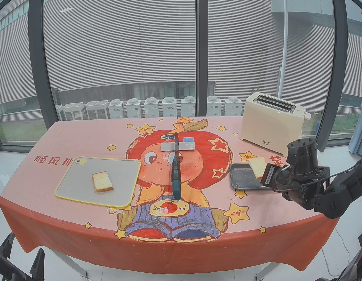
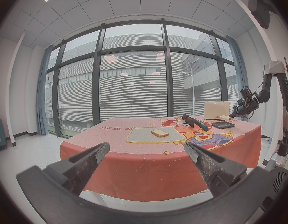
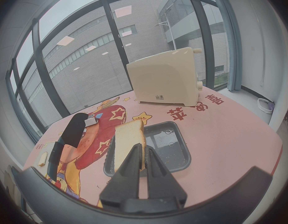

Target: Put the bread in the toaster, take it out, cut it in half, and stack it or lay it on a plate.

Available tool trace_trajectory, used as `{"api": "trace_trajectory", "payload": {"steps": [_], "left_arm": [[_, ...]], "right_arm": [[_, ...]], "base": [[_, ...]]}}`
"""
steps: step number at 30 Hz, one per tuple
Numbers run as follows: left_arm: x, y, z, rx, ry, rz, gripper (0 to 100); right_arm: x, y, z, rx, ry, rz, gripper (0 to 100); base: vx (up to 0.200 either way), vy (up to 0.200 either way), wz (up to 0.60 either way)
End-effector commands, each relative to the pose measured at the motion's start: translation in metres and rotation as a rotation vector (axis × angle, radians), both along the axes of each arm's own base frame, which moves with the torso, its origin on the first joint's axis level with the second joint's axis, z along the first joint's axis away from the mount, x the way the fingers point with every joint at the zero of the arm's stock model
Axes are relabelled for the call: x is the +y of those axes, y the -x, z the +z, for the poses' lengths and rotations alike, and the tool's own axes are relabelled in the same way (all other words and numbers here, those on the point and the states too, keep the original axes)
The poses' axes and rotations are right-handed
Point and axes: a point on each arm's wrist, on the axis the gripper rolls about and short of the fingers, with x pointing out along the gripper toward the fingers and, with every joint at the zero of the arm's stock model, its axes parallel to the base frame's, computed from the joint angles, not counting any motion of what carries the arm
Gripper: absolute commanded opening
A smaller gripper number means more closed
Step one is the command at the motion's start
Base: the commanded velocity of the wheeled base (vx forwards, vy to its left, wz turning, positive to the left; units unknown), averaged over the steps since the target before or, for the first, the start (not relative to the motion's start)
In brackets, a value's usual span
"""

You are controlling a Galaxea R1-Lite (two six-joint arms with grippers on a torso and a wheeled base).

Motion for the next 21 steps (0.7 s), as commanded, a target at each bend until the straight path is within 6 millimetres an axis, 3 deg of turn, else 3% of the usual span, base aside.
{"api": "trace_trajectory", "payload": {"steps": [1, 21], "left_arm": [[0.0, -0.001, -0.005, 0.019, -0.001, 0.0, 100], [0.0, -0.001, -0.005, 0.019, 0.0, 0.0, 100]], "right_arm": [[-0.001, -0.005, -0.01, 0.027, 0.01, -0.012, 0], [-0.001, -0.02, -0.026, 0.064, 0.026, -0.036, 0]], "base": [[0.0, 0.0, 0.0], [0.0, 0.0, 0.0]]}}
